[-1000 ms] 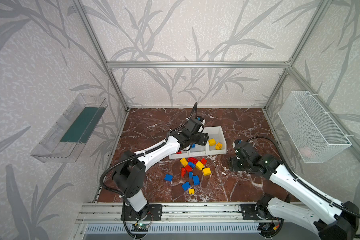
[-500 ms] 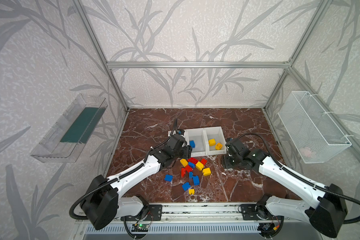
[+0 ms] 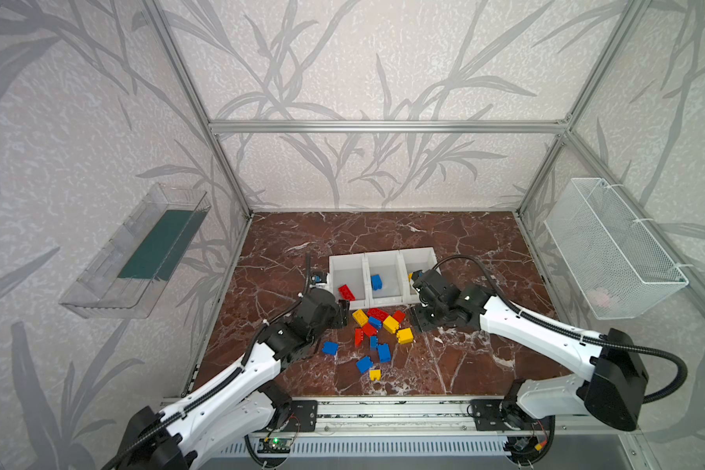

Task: Sort the legos into containers by color
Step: 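Withdraw the left gripper while the right gripper moves toward the pile, then grasp a red brick from the pile with the right gripper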

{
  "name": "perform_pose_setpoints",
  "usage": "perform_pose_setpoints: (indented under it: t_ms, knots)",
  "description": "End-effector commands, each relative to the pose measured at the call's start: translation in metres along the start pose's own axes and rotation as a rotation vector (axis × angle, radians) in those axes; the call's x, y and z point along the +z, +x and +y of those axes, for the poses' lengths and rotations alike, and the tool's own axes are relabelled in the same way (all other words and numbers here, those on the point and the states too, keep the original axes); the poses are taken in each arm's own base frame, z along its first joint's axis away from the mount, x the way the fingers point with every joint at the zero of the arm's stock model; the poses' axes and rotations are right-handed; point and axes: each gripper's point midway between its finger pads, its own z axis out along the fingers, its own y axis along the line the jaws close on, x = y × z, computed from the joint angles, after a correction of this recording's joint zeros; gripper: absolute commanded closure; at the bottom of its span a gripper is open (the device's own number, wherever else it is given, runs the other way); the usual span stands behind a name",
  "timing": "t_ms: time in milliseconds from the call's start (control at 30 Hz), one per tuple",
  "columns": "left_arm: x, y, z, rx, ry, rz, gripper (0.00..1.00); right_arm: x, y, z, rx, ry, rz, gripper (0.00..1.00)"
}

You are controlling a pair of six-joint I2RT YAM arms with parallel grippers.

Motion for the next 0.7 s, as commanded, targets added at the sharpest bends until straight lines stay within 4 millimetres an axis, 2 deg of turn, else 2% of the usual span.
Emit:
perform_pose_setpoints:
  t_ms: [0, 267, 367, 400, 667]
  knots:
    - [-0.009, 0.006, 0.023, -0.063, -0.072, -0.026, 0.29, 0.005, -0.01, 0.022, -0.05, -0.041, 0.013, 0.32]
    - [-0.022, 0.017, 0.041, -0.107, -0.098, -0.053, 0.29, 0.036, -0.014, 0.045, -0.159, -0.067, 0.115, 0.36]
    - [-0.025, 0.018, 0.047, -0.122, -0.113, -0.066, 0.29, 0.04, -0.018, 0.059, -0.196, -0.093, 0.123, 0.37]
    - [-0.026, 0.019, 0.049, -0.13, -0.118, -0.071, 0.29, 0.047, -0.017, 0.064, -0.206, -0.09, 0.142, 0.37]
    - [-0.029, 0.026, 0.058, -0.156, -0.137, -0.074, 0.29, 0.068, -0.012, 0.107, -0.261, -0.118, 0.178, 0.39]
